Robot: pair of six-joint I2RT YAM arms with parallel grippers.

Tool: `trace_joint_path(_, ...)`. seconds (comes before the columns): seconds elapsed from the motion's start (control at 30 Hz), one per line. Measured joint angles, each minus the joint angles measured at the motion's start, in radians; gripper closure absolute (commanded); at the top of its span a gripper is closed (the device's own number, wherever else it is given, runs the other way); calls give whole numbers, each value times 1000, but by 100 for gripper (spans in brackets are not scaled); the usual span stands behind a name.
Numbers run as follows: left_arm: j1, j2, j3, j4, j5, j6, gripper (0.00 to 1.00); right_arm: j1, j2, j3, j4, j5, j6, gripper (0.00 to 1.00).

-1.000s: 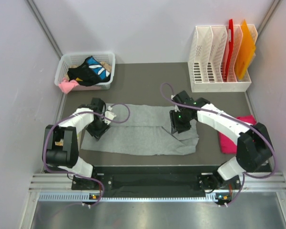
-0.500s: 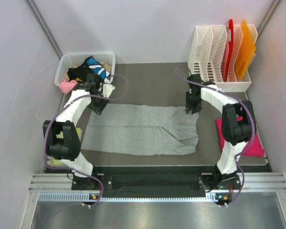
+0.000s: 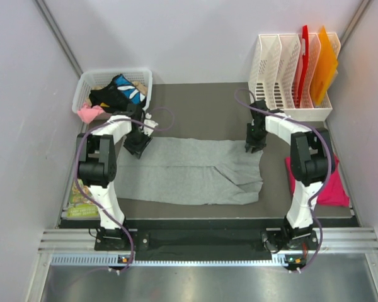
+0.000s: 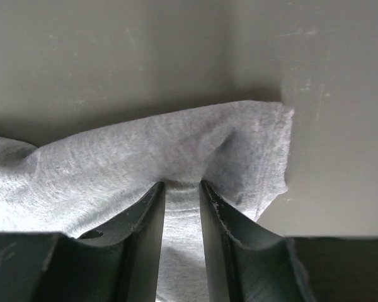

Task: Fold and stack the t-shirts
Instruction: Fold the flattened tshirt in 1/3 of the way

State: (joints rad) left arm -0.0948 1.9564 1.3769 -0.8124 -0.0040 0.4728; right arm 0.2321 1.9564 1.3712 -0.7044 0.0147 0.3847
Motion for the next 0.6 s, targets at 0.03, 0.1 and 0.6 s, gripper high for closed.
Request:
trace_joint_path(0.03, 3, 0, 0, 6, -2, 0, 57, -7, -1, -3, 2, -8, 5, 70)
trace_joint_path(0.1, 16, 0, -2, 11, 2, 0, 57, -31, -3, -6, 5, -22, 11, 70)
trace_joint_path(0.6, 131, -85, -117, 85, 47, 7, 56, -92, 31, 45, -38, -76, 10, 70)
